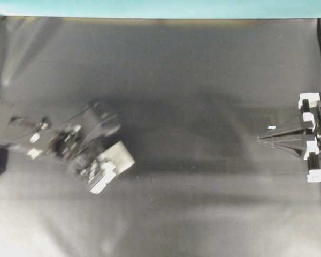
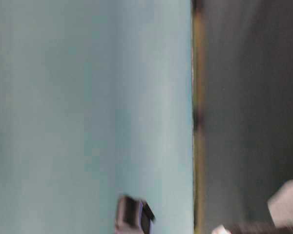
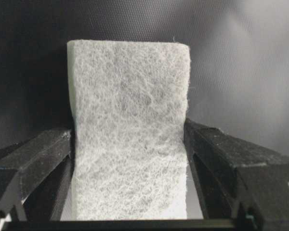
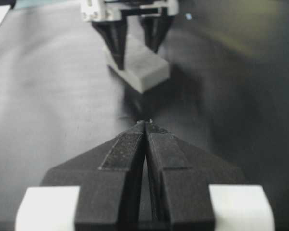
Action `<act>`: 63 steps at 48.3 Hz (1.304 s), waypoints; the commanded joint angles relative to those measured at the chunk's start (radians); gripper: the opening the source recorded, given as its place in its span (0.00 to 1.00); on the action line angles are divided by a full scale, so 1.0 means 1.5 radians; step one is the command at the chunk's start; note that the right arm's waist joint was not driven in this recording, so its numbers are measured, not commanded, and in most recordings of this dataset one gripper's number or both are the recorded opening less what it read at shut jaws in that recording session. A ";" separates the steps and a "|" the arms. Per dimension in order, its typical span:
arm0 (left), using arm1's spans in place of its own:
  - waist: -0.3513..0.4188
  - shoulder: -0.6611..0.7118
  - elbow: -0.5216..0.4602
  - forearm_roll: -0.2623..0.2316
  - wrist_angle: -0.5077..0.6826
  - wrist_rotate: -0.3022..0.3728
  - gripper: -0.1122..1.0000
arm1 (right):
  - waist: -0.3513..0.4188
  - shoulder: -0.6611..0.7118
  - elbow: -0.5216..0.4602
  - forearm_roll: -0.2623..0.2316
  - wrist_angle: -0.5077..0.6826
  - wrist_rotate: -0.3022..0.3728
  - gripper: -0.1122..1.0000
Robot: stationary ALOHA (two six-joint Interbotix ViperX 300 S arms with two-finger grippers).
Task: Push the sponge with the left arm to wipe the table.
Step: 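Carry the held sponge with the left gripper toward the front-left corner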
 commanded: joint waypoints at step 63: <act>-0.284 -0.136 0.052 0.002 -0.032 -0.065 0.89 | 0.000 -0.011 -0.002 -0.001 -0.005 0.007 0.09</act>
